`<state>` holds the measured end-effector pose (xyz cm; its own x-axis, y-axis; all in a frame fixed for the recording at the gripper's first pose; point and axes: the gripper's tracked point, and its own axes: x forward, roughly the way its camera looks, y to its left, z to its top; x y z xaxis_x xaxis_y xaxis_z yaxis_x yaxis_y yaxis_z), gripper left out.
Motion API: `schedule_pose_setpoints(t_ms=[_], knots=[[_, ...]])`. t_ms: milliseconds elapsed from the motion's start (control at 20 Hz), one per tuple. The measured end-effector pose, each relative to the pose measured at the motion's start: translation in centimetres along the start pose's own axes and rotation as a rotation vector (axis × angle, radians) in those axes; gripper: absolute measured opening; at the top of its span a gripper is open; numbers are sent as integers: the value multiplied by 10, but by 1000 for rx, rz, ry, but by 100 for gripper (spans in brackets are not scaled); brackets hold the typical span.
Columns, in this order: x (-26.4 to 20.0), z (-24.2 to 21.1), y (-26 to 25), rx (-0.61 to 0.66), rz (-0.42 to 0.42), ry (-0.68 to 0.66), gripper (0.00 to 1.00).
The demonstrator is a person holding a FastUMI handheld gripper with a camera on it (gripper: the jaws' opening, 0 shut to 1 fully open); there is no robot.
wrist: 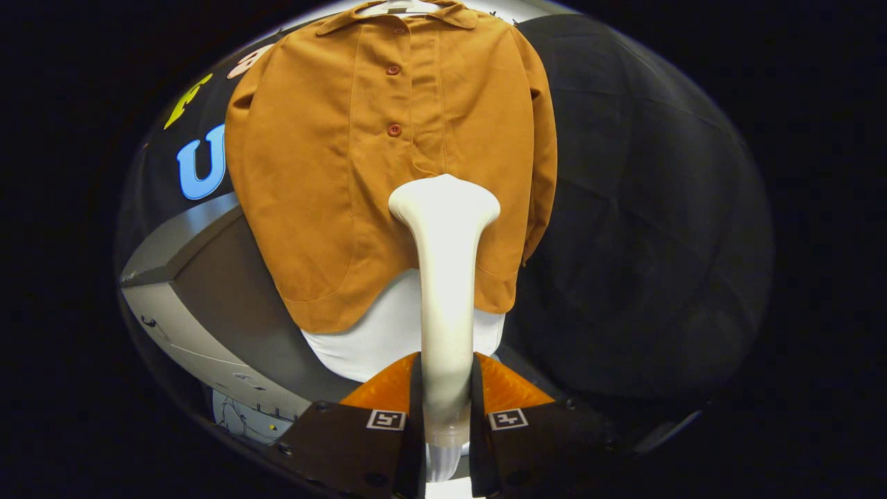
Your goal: Iron the clothes twice with a garment steamer, once on the left side and once on the right side.
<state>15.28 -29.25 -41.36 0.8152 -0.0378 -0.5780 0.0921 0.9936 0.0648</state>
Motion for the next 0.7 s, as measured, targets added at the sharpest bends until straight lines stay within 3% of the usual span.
schedule_pose_setpoints(t_ms=[400, 700], knots=[[-17, -36, 6, 19, -8, 55, 29], [-58, -31, 26, 7, 21, 1, 29]])
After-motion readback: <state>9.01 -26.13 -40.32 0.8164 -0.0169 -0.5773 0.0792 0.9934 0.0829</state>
